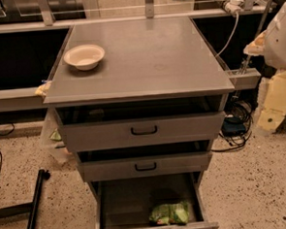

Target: Pick green rice chip bag from bottom drawer and place on counter

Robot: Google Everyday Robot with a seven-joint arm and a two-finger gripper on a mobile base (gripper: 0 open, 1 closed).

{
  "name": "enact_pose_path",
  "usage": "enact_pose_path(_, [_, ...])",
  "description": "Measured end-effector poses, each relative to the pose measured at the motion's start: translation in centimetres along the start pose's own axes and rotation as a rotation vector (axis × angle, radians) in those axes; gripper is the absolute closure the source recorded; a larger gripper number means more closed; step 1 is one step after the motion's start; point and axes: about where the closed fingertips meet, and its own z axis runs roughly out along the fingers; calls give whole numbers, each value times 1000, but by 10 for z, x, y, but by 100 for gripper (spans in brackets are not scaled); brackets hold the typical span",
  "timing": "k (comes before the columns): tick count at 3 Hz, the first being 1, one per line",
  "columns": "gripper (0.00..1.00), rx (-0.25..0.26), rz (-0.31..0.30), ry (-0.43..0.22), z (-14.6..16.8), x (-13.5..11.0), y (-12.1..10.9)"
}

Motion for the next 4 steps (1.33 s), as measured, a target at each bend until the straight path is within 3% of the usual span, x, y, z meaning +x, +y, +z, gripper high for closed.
enact_pose_path(1, [0, 0, 0, 0, 0, 0, 0])
enact_pose_path(2, [18, -8, 7, -49, 23, 3, 6])
enact_pose_path(3, [42, -35, 15, -128, 66, 2, 21])
enact_pose_path(4, [65, -122, 3, -216, 156, -6, 56])
